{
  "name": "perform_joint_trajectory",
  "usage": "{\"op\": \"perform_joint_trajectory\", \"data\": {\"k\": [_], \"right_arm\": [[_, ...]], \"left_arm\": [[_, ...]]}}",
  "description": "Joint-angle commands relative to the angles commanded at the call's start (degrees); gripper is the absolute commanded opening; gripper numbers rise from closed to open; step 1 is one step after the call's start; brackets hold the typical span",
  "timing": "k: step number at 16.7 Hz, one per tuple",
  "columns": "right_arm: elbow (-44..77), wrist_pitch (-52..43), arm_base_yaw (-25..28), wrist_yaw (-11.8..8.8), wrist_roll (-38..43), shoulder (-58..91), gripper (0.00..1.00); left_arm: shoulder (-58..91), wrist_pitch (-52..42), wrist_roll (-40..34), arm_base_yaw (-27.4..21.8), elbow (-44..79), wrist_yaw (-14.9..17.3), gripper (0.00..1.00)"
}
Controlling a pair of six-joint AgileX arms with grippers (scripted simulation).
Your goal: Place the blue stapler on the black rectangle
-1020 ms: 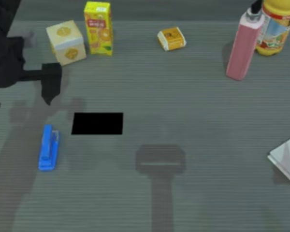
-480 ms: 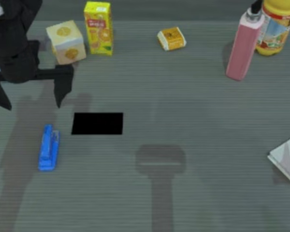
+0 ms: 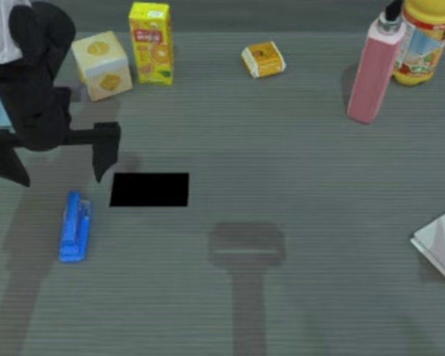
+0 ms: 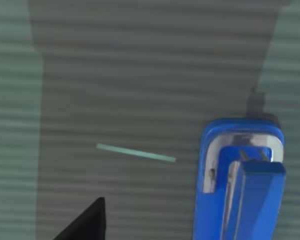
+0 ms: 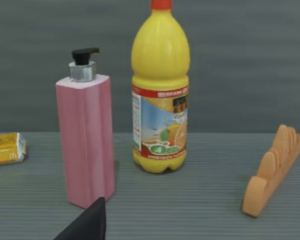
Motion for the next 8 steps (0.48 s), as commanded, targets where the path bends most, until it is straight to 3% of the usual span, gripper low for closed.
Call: {"op": "perform_joint_trajectory", "data": {"k": [4,8], "right_arm": [[0.0,0.0,0.0,0.0,0.0,0.0,1.00],[0.0,0.0,0.0,0.0,0.0,0.0,1.00]], "left_arm": [[3.4,9.4,0.0,0.0,-5.9,0.0,1.00],[4.0,10.8,0.0,0.0,-7.0,0.0,1.00]]}}
